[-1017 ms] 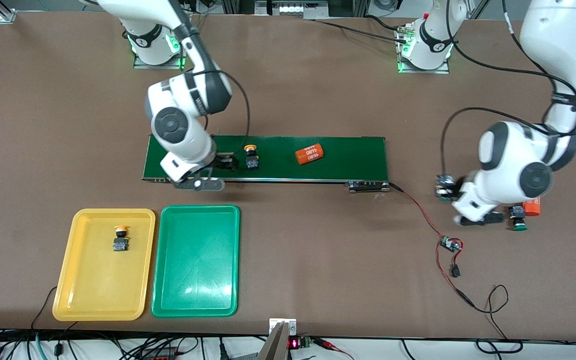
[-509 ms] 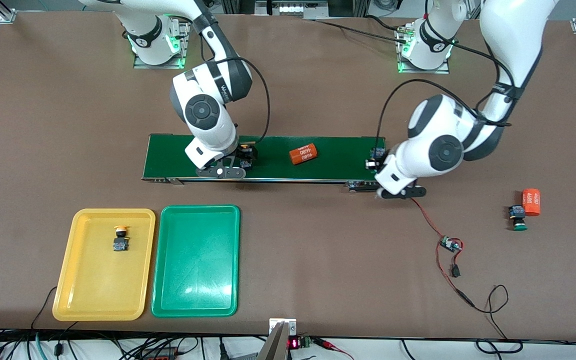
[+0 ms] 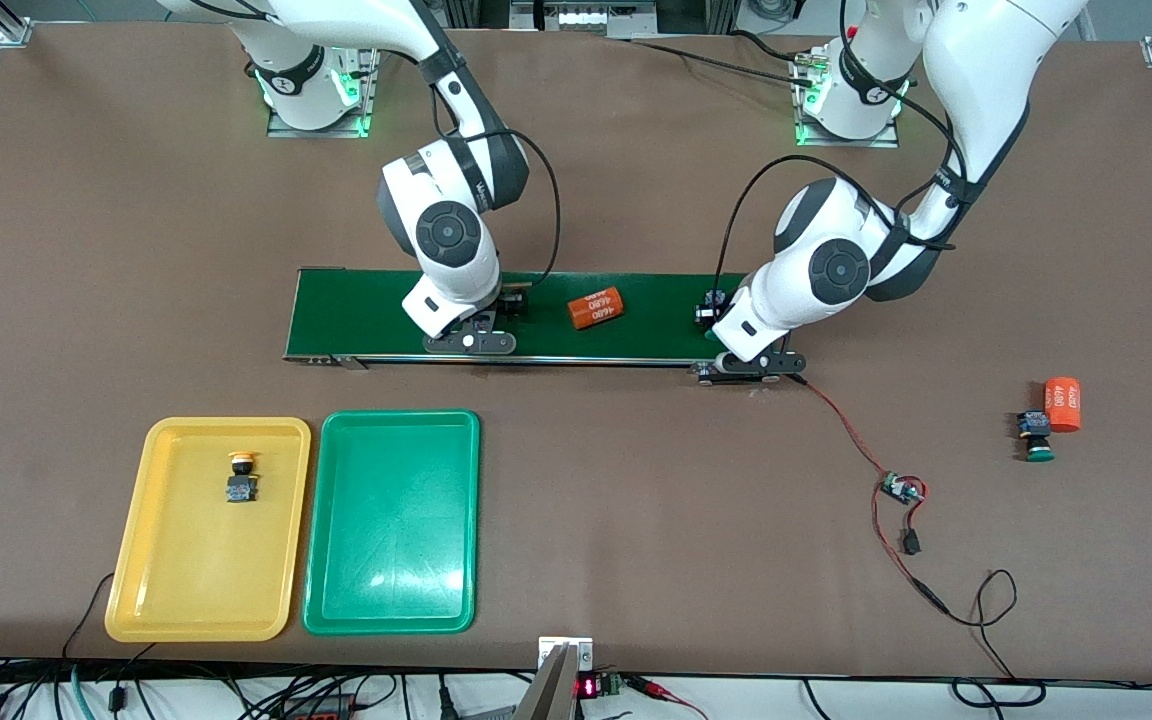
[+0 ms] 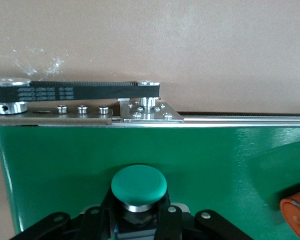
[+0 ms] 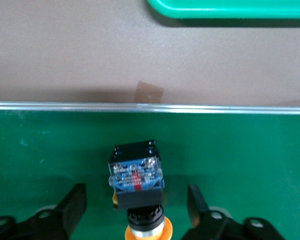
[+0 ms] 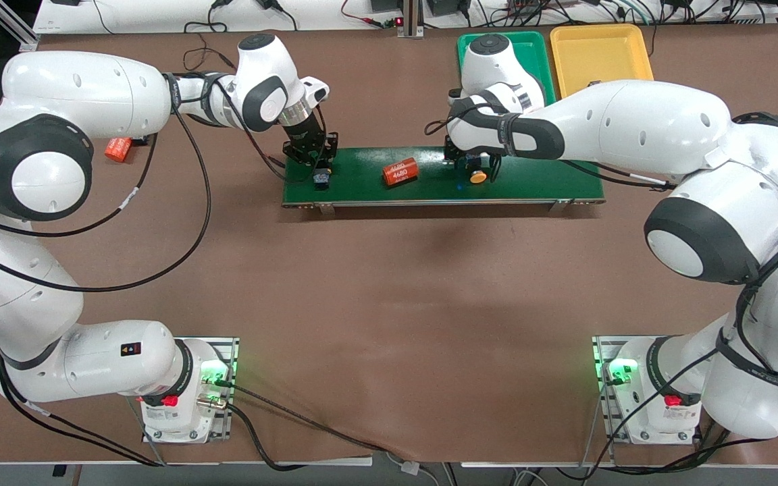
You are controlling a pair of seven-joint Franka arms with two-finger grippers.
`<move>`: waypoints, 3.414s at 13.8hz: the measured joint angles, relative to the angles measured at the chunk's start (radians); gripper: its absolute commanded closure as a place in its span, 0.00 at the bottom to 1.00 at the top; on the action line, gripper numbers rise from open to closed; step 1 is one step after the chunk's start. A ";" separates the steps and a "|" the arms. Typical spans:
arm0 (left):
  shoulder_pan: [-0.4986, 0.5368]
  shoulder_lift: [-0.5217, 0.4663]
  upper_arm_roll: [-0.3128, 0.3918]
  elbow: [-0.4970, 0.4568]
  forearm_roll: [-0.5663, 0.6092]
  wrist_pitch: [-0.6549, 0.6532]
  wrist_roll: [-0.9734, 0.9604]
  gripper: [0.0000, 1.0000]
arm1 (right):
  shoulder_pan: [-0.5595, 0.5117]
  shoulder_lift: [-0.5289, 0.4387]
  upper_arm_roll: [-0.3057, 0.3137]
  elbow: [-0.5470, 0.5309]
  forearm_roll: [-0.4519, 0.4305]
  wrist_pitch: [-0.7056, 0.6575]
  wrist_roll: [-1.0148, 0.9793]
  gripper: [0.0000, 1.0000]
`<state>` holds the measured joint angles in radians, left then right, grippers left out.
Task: Sort buttons by color to trays
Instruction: 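Place the button in the yellow tray while the left gripper returns, then grasp the second orange cylinder with the left gripper, then place the cylinder on the belt with the left gripper while the right gripper withdraws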
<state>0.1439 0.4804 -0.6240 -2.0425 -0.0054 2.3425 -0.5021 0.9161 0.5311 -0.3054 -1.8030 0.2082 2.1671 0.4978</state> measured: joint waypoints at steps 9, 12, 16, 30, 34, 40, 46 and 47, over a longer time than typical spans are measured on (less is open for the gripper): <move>0.039 -0.113 0.087 0.260 0.004 -0.423 -0.009 0.00 | -0.041 -0.004 -0.027 0.029 0.000 0.000 -0.007 0.86; 0.041 -0.113 0.229 0.286 0.059 -0.464 0.168 0.00 | -0.121 -0.003 -0.097 0.145 -0.013 -0.049 -0.027 0.86; 0.051 -0.063 0.397 0.286 0.278 -0.427 0.370 0.00 | -0.320 0.051 -0.111 0.252 -0.104 -0.069 -0.106 0.86; 0.346 0.156 0.525 0.283 0.358 0.057 1.010 0.00 | -0.610 0.318 -0.111 0.383 -0.115 0.088 -0.614 0.86; 0.375 0.211 0.522 0.285 0.358 0.133 1.032 0.47 | -0.639 0.348 -0.110 0.383 -0.114 0.178 -0.659 0.00; 0.373 0.203 0.511 0.296 0.358 0.093 1.033 0.87 | -0.639 0.327 -0.104 0.412 0.021 0.135 -0.668 0.00; 0.371 0.079 0.343 0.375 0.357 -0.387 1.158 0.95 | -0.571 0.096 -0.102 0.439 0.042 -0.179 -0.635 0.00; 0.368 0.067 0.295 0.394 0.357 -0.483 1.199 0.95 | -0.561 0.063 -0.102 0.438 0.042 -0.215 -0.622 0.00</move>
<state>0.5118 0.5471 -0.3288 -1.6488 0.3517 1.8598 0.6967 0.3554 0.5944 -0.4079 -1.3649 0.2506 1.9518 -0.1245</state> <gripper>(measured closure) 0.498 0.000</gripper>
